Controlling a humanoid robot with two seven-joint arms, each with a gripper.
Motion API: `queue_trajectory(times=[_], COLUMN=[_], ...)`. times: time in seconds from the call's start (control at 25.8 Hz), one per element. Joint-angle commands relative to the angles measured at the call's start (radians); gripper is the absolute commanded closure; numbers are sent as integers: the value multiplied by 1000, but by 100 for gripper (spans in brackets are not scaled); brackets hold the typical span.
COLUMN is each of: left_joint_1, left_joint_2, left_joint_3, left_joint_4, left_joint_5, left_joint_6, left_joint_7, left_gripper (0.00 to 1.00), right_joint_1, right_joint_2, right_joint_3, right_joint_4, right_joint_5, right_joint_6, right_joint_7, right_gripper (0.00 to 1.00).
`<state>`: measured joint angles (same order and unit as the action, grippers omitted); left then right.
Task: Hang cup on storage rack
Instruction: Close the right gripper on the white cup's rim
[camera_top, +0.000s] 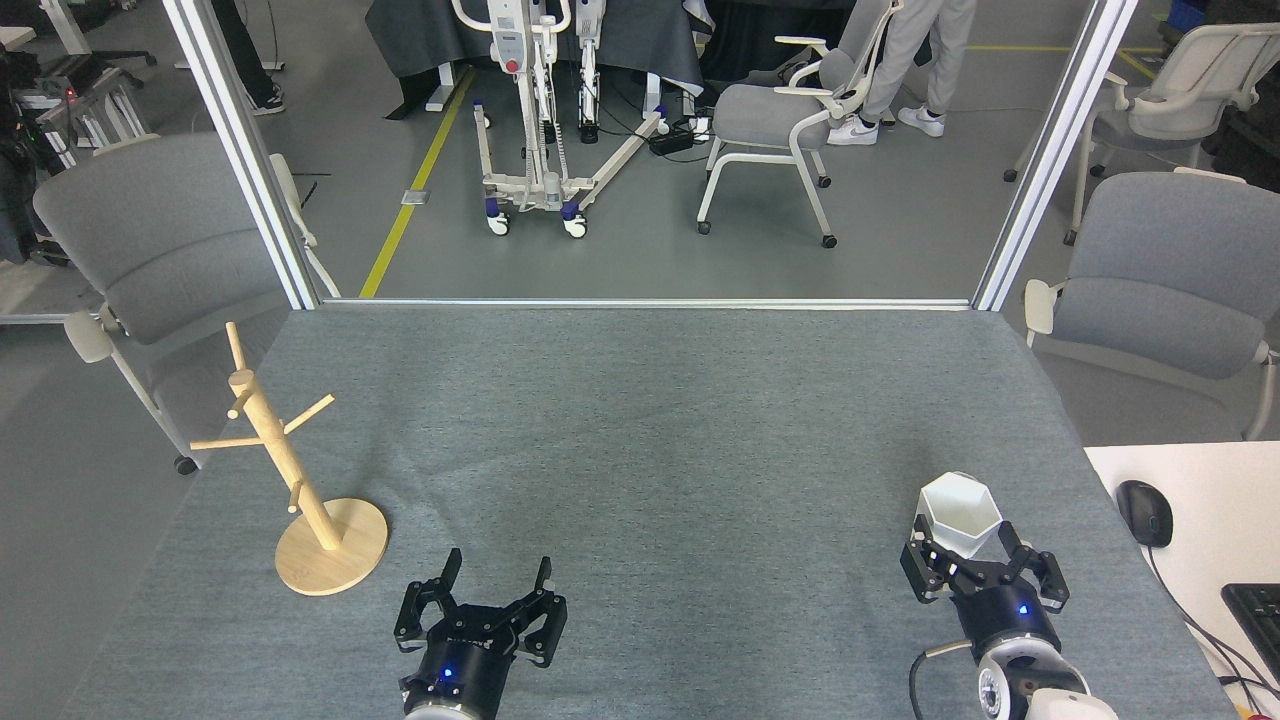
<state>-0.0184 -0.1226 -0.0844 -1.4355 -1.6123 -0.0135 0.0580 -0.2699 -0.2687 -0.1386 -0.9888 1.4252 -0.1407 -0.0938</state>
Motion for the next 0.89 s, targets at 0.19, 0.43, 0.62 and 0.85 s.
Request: queue_trajectory(times=[0.19,0.43,0.62,0.85], left_joint_1=[-14,-15,-17,-18], left_joint_2=[0,0,0,0], left_joint_3=[0,0,0,0], left_joint_4=[23,27,35,35], left_joint_5=[0,0,0,0], left_joint_6=[0,0,0,-2], left_joint_7=[0,0,2,2], left_gripper=[0,0,0,0], right_joint_1=[-54,-97,-126,-144], right_joint_2=[-4,-6,-6,-6], right_joint_3=[-1,1,1,11], right_joint_4=[68,139,180,208], right_joint_5=[0,3,9,11], right_joint_6=[3,4,6,23], right_joint_7=[-9,-35,-38,-38], right_gripper=[0,0,0,0])
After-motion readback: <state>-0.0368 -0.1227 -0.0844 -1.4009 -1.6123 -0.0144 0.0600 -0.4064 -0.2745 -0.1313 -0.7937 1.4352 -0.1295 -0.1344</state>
